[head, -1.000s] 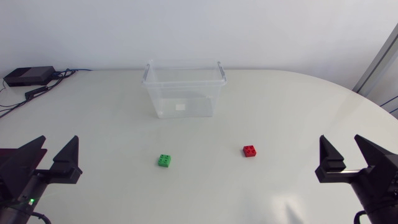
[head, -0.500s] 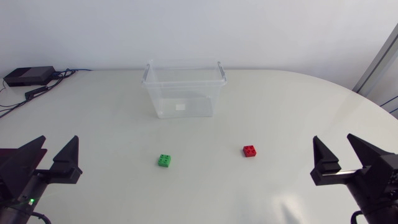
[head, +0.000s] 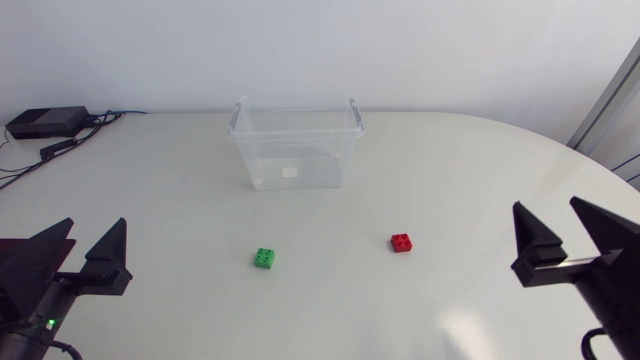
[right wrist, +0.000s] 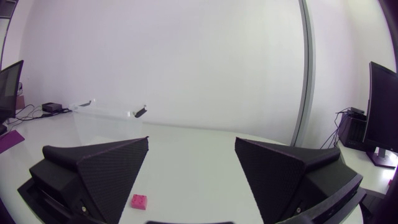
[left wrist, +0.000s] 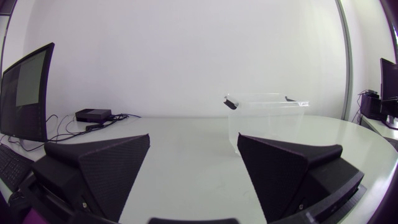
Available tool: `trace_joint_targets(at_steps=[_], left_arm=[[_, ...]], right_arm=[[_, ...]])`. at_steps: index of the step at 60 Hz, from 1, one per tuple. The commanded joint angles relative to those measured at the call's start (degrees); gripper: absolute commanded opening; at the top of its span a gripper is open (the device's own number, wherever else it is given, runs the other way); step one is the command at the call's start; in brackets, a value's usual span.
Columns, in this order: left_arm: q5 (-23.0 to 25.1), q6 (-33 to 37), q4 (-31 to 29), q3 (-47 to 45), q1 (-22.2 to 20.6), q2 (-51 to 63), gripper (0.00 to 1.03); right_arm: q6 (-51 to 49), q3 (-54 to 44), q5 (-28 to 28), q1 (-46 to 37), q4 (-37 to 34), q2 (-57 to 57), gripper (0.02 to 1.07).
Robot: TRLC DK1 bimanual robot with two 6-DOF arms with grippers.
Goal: Place the duplo bricks in the container
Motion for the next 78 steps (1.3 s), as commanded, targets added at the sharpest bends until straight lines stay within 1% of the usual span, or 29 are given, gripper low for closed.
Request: trace_joint_targets(at_steps=[1, 10, 20, 26, 38, 43, 47, 50, 53, 57, 60, 63, 67, 73, 78], left_arm=[[0.4, -0.1, -0.2, -0.8, -0.5, -0.5, 0.99], [0.4, -0.4, -0.2, -0.8, -0.8, -0.6, 0.99], [0.4, -0.3, 0.0, -0.8, -1.3, -0.6, 0.99], [0.4, 0.5, 0.1, -0.9, -2.6, -0.7, 0.99], [0.4, 0.6, -0.4, -0.8, -3.7, -0.7, 0.99], [0.4, 1.0, -0.7, -0.7, -3.5, -0.7, 0.98], [0.4, 1.7, -1.1, -0.4, -3.0, -0.7, 0.97], [0.3, 2.0, -1.8, 0.5, -1.9, -0.6, 0.93], [0.2, 2.5, -4.9, 2.7, -1.5, 0.1, 0.88], [0.2, 3.1, -5.9, 3.9, -1.9, 0.8, 0.83], [0.2, 3.2, -6.3, 3.9, -2.3, 1.3, 0.83], [0.3, 3.2, -6.9, 4.4, -2.9, 1.3, 0.83], [0.3, 3.4, -7.6, 5.3, -3.5, 1.3, 0.83], [0.3, 3.0, -7.6, 7.1, -4.2, 3.5, 0.83], [0.3, 2.7, -7.4, 9.4, -4.4, 8.6, 0.83]], right_arm=[[0.9, 6.7, -0.4, 0.8, 0.0, 6.5, 1.03], [4.3, 14.8, -0.7, 1.4, -0.5, 19.0, 1.03], [5.7, 23.0, 0.2, 7.6, -3.3, 32.4, 1.03], [6.8, 26.6, 0.3, 9.9, -4.1, 38.8, 1.02], [9.1, 33.6, -0.9, 10.2, -7.3, 52.5, 1.02], [9.1, 37.3, -2.9, 10.0, -11.1, 59.2, 1.02], [9.0, 41.0, -5.2, 8.9, -15.7, 64.7, 1.02], [8.2, 43.6, -7.5, 8.0, -19.4, 68.8, 1.02], [7.2, 45.9, -8.4, 7.2, -22.7, 72.4, 1.02], [5.9, 47.0, -10.3, 6.4, -24.0, 75.6, 1.02], [5.1, 47.4, -11.4, 6.1, -24.5, 77.0, 1.02], [3.5, 48.9, -12.0, 6.0, -26.8, 80.2, 1.02], [3.2, 49.5, -13.5, 6.1, -27.2, 82.5, 1.02], [4.7, 50.4, -13.2, 7.2, -27.6, 85.8, 1.02], [4.9, 50.3, -10.9, 9.3, -27.5, 87.7, 1.02]])
